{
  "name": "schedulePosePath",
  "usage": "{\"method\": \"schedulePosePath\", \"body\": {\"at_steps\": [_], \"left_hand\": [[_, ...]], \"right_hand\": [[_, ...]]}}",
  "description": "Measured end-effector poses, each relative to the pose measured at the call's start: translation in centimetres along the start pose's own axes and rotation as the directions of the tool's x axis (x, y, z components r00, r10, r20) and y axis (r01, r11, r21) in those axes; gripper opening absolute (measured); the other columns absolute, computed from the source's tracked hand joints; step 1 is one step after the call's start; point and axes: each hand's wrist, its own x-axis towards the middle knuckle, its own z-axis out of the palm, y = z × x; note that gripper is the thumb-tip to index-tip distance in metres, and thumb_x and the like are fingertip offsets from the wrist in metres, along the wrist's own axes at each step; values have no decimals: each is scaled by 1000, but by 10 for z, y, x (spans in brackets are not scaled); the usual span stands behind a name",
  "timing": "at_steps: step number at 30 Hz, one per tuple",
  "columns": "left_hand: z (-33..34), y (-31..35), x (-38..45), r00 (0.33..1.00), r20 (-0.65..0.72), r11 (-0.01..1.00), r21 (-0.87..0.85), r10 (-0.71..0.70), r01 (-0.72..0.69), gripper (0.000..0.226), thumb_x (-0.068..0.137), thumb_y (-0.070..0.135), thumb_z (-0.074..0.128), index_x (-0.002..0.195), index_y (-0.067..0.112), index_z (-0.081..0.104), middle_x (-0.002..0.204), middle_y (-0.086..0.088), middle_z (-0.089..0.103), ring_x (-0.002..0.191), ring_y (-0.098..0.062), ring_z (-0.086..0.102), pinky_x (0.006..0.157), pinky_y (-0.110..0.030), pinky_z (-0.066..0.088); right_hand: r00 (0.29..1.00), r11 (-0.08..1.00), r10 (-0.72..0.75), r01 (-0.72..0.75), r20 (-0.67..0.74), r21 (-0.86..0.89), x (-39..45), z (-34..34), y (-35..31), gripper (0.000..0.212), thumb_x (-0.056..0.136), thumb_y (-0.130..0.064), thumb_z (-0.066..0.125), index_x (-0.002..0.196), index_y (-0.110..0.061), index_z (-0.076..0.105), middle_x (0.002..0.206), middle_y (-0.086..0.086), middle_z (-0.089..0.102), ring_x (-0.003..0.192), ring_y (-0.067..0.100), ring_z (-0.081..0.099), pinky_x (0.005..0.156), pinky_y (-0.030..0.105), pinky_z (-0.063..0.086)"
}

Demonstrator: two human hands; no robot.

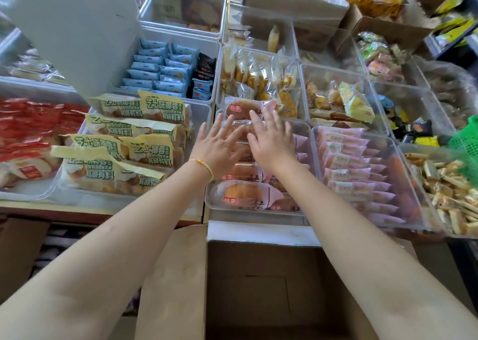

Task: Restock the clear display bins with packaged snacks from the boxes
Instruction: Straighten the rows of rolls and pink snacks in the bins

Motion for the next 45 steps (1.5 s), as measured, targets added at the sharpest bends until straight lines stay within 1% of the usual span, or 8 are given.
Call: {"method": "schedulePosePath", "body": {"at_steps": [6,9,13,20,26,36,42,45], "left_hand": [[6,10,-64,993,-113,992,-117,35,-48,66,98,57,34,156,31,15,166,0,1,152,-19,-5,123,-46,4],[12,10,-85,969,-216,960,-272,-122,60,65,90,47,52,147,21,36,151,-13,36,139,-32,33,112,-44,32],[3,23,-98,885,128,607,-683,-448,406,53,91,38,61,133,11,45,120,-7,51,104,-22,51,85,-33,41],[1,30,-97,900,218,421,-825,-378,377,60,94,31,62,147,15,39,136,0,53,122,-17,51,90,-23,35],[7,27,-90,932,208,329,-894,-298,305,47,94,9,56,138,24,49,113,16,58,88,-4,57,77,-26,51],[21,19,-93,945,100,602,-749,-313,278,53,97,33,57,144,11,43,135,-6,51,126,-20,47,107,-35,37],[20,20,-91,907,31,493,-831,-419,257,14,102,33,46,102,25,58,86,10,57,78,-3,53,70,-24,41],[26,19,-86,902,-21,554,-796,-431,246,37,105,23,35,69,26,44,66,8,47,69,-17,44,63,-34,26]], "right_hand": [[980,964,116,-150,161,219,-78,9,2,76,97,-52,53,159,-31,14,166,9,7,152,31,15,119,52,26],[939,887,302,-341,167,312,-101,5,9,83,93,-53,59,157,-23,14,160,13,22,144,36,31,111,54,38],[864,759,407,-500,295,417,-115,2,5,74,96,-58,50,153,-15,31,151,11,44,132,31,47,106,47,41],[806,688,442,-587,394,427,-116,6,-16,71,99,-54,48,152,-8,34,150,13,44,119,30,51,96,40,41],[833,678,475,-553,285,485,-108,13,-29,60,96,-44,62,139,-6,46,133,12,59,118,29,57,82,33,44],[805,556,468,-589,364,587,-94,37,-3,94,65,-70,71,139,-20,42,135,5,56,117,30,58,93,51,54],[813,557,503,-564,292,610,-101,18,-6,45,98,-48,56,132,-19,51,120,3,58,106,22,53,85,34,44],[821,580,506,-552,265,599,-98,24,-8,45,98,-51,49,129,-20,55,117,3,60,112,26,56,95,43,48]]}}
